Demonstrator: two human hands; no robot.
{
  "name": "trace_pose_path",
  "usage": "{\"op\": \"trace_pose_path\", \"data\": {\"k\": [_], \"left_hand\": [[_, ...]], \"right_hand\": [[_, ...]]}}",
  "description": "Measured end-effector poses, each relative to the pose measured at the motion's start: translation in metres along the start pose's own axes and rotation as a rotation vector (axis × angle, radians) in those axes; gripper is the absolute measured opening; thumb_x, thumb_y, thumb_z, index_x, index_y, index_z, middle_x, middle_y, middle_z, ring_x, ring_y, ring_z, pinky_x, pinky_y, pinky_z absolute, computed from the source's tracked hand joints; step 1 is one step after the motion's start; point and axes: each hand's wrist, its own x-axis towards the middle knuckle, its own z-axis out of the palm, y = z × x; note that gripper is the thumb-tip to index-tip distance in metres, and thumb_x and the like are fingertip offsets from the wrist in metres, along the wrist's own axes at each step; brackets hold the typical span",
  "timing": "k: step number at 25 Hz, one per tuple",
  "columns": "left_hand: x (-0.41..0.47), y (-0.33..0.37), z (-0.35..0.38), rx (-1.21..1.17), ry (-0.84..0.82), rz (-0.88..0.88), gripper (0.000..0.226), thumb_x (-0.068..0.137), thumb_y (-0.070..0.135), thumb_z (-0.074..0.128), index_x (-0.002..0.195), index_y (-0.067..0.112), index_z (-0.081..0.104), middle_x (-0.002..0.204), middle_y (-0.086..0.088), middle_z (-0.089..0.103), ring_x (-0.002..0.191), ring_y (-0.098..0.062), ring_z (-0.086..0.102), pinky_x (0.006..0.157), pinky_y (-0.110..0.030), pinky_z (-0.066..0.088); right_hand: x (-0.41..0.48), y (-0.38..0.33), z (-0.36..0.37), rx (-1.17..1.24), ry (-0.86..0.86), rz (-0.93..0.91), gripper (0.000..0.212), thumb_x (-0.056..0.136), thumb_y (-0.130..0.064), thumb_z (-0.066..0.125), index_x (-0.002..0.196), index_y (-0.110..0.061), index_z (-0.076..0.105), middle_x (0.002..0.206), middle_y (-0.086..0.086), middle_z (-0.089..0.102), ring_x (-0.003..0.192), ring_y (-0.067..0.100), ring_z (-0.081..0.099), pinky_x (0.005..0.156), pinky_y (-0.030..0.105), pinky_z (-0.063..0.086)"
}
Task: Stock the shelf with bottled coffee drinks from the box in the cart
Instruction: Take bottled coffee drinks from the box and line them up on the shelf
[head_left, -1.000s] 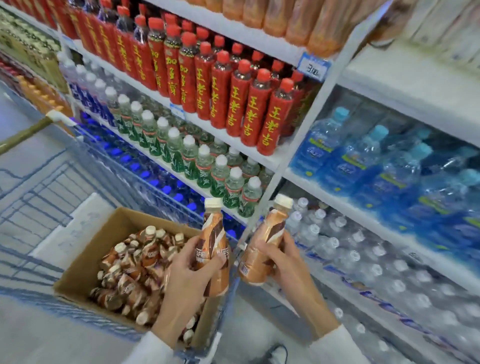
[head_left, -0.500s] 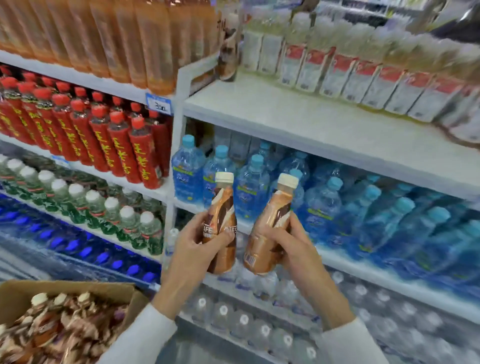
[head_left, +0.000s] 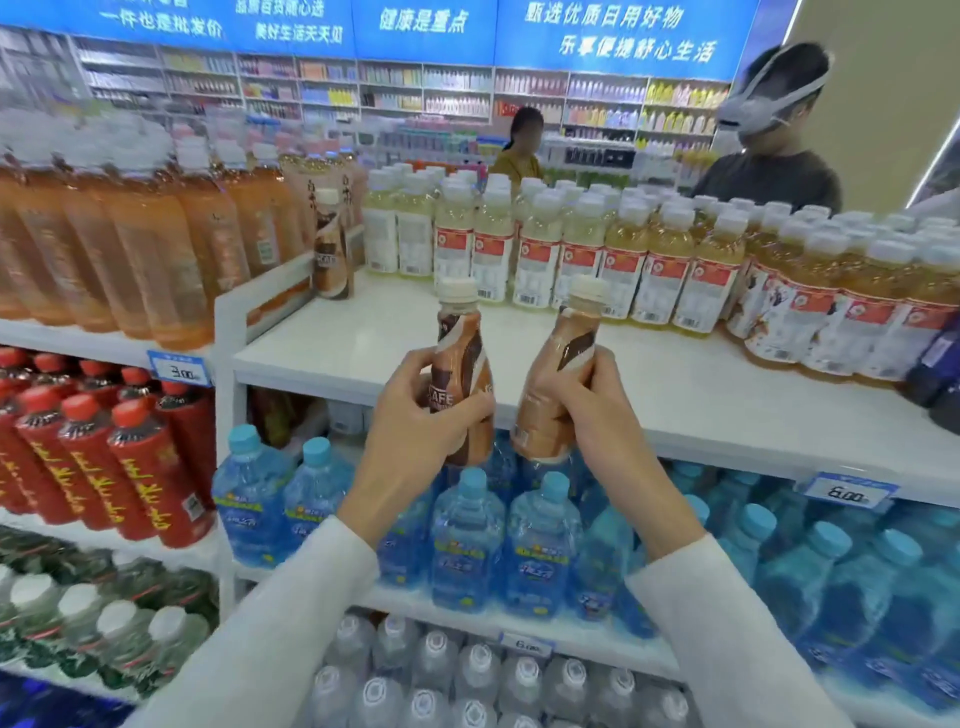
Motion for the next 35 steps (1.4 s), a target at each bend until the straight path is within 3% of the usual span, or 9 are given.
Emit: {"op": "trace_pose_path", "data": {"k": [6, 9, 14, 17, 20, 24, 29, 32, 35], "left_hand": [[0.09, -0.009, 0.014, 0.136, 0.014, 0.092, 0.05, 0.076, 0.04, 0.082, 0.121, 0.037, 0.059, 0.099, 0.02, 0.073, 0.087, 0.005, 0.069, 0.078, -0.02, 0.054], [0.105, -0.027, 0.012, 0.152, 0.021, 0.083, 0.052, 0.078, 0.038, 0.083, 0.124, 0.037, 0.058, 0.099, 0.025, 0.071, 0.089, 0.01, 0.066, 0.078, -0.014, 0.051], [0.107, -0.039, 0.012, 0.148, -0.013, 0.103, 0.058, 0.08, 0.043, 0.081, 0.131, 0.04, 0.054, 0.098, 0.033, 0.068, 0.091, 0.012, 0.064, 0.069, -0.001, 0.046], [0.105, -0.041, -0.002, 0.177, -0.118, 0.055, 0.071, 0.07, 0.048, 0.087, 0.13, 0.053, 0.048, 0.108, 0.034, 0.065, 0.097, 0.018, 0.06, 0.071, -0.004, 0.048], [0.107, -0.044, -0.015, 0.192, -0.228, 0.041, 0.074, 0.068, 0.032, 0.087, 0.116, 0.07, 0.047, 0.108, 0.036, 0.067, 0.102, 0.01, 0.065, 0.083, -0.012, 0.051], [0.104, -0.045, -0.009, 0.253, -0.104, 0.067, 0.073, 0.064, 0.019, 0.094, 0.123, 0.043, 0.057, 0.103, 0.028, 0.067, 0.095, 0.008, 0.066, 0.08, -0.012, 0.056], [0.098, -0.045, 0.005, 0.315, -0.026, 0.101, 0.081, 0.059, 0.038, 0.097, 0.13, 0.026, 0.058, 0.116, 0.013, 0.067, 0.097, -0.003, 0.065, 0.079, -0.015, 0.049], [0.097, -0.045, 0.007, 0.323, -0.022, 0.106, 0.083, 0.062, 0.038, 0.096, 0.134, 0.024, 0.057, 0.124, 0.008, 0.067, 0.104, -0.01, 0.065, 0.084, -0.019, 0.05], [0.093, -0.045, 0.009, 0.308, -0.014, 0.098, 0.081, 0.065, 0.039, 0.095, 0.136, 0.023, 0.057, 0.125, 0.007, 0.066, 0.107, -0.012, 0.065, 0.088, -0.022, 0.052]], "right_hand": [[0.067, 0.003, 0.013, -0.041, 0.108, -0.028, 0.041, 0.094, -0.022, 0.063, 0.129, -0.026, 0.04, 0.116, -0.006, 0.057, 0.102, 0.008, 0.056, 0.077, 0.026, 0.044], [0.081, 0.013, 0.018, -0.04, 0.134, -0.047, 0.041, 0.094, -0.017, 0.062, 0.128, -0.023, 0.039, 0.119, -0.005, 0.055, 0.106, 0.01, 0.055, 0.083, 0.026, 0.044], [0.09, 0.025, 0.02, -0.11, 0.109, -0.071, 0.033, 0.096, -0.022, 0.062, 0.118, -0.027, 0.038, 0.101, -0.01, 0.051, 0.093, 0.006, 0.053, 0.079, 0.026, 0.04], [0.084, 0.029, 0.007, -0.111, 0.001, -0.014, 0.063, 0.09, -0.027, 0.073, 0.138, -0.035, 0.033, 0.12, -0.016, 0.056, 0.105, 0.0, 0.059, 0.084, 0.018, 0.043], [0.08, 0.033, -0.012, -0.135, -0.026, -0.008, 0.082, 0.072, -0.02, 0.08, 0.14, -0.039, 0.039, 0.128, -0.008, 0.064, 0.107, 0.004, 0.067, 0.092, 0.027, 0.052], [0.074, 0.041, -0.002, -0.346, 0.121, -0.093, 0.069, 0.076, -0.033, 0.083, 0.133, -0.039, 0.046, 0.126, -0.013, 0.063, 0.106, -0.002, 0.063, 0.084, 0.015, 0.052], [0.076, 0.047, 0.012, -0.461, 0.201, -0.136, 0.078, 0.071, -0.048, 0.087, 0.132, -0.031, 0.041, 0.128, -0.006, 0.056, 0.11, 0.009, 0.06, 0.095, 0.035, 0.055], [0.072, 0.046, 0.01, -0.428, 0.205, -0.116, 0.083, 0.065, -0.057, 0.086, 0.132, -0.037, 0.042, 0.124, -0.018, 0.057, 0.109, -0.003, 0.059, 0.09, 0.022, 0.052], [0.068, 0.046, 0.015, -0.387, 0.248, -0.13, 0.065, 0.074, -0.042, 0.087, 0.124, -0.042, 0.046, 0.11, -0.031, 0.059, 0.096, -0.019, 0.059, 0.076, 0.01, 0.053]]}}
